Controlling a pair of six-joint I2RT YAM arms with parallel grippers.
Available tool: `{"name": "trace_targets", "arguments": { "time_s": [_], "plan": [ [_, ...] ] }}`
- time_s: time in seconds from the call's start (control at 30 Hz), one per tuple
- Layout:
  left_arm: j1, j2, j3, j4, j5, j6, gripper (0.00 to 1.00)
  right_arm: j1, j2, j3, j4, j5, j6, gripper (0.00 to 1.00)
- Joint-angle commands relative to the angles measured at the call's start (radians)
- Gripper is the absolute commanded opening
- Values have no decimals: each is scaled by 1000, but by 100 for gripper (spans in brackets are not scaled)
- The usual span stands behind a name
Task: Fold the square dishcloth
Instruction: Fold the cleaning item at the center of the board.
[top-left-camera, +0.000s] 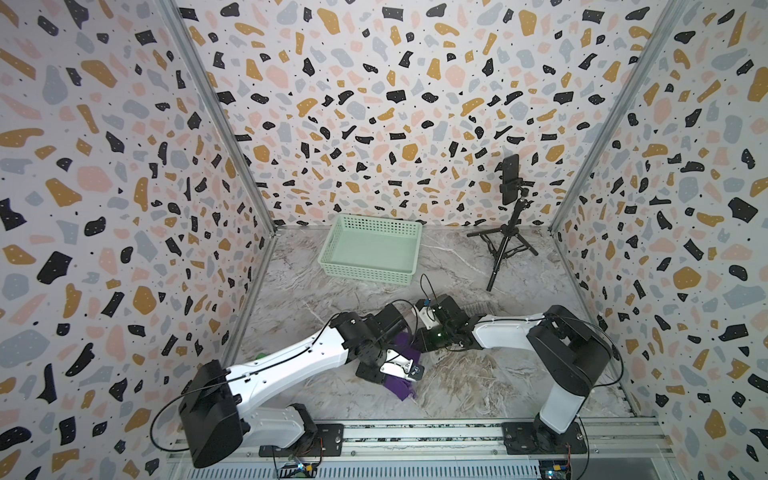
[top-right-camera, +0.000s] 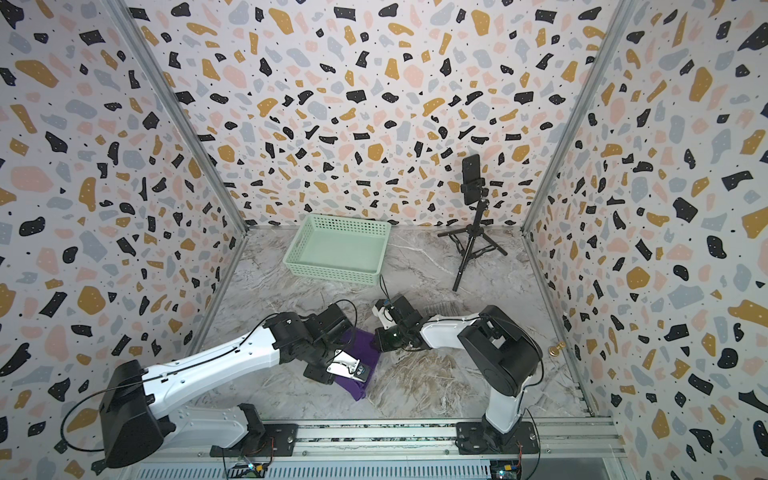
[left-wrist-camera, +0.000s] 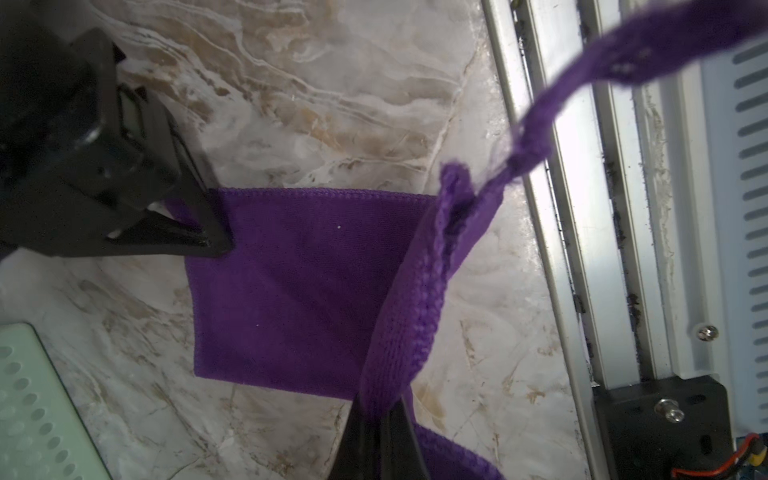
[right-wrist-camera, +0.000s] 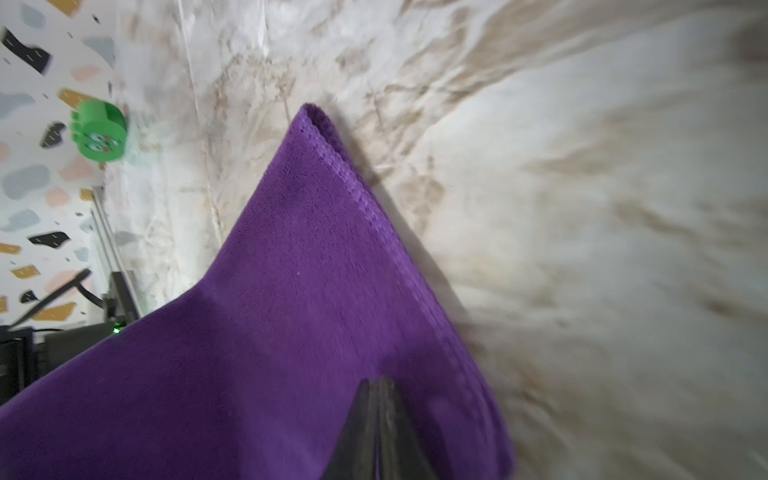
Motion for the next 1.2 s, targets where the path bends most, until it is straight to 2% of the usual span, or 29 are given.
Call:
{"name": "trace_targets", "arguments": {
  "time_s": [0.0, 0.07, 0.23, 0.57, 0.63, 0.73, 0.8, 0.83, 0.97, 1.03, 1.17],
  "plan": [
    [41, 76, 60, 31, 12, 57, 0, -32, -160, -42, 22, 70, -8, 13],
    [54, 129, 81, 41, 6, 77, 0, -39, -223, -76, 4, 156, -28, 13],
    [64, 233, 111, 115, -24, 113, 0, -69, -269, -122, 7, 231, -30, 12],
    [140, 368, 140, 287, -94, 126, 1, -81, -213, -134, 45, 210, -8, 12],
    [149, 371, 134, 298, -103, 124, 13, -81, -210, -134, 47, 206, -8, 12],
    [160, 354, 104, 370, -137, 109, 38, -81, -218, -138, 45, 214, -8, 14],
    [173, 339, 84, 421, -162, 108, 59, -81, -229, -142, 41, 225, -10, 16],
    [182, 330, 79, 446, -179, 105, 66, -80, -236, -145, 40, 229, -11, 18],
    [223, 294, 78, 489, -228, 86, 68, -80, -289, -158, 16, 263, -19, 20],
    [233, 276, 81, 449, -222, 75, 68, -81, -332, -169, 10, 271, -19, 20],
    [237, 220, 48, 319, -112, 54, 66, -73, -397, -203, 39, 199, 32, 19]
  ]
}}
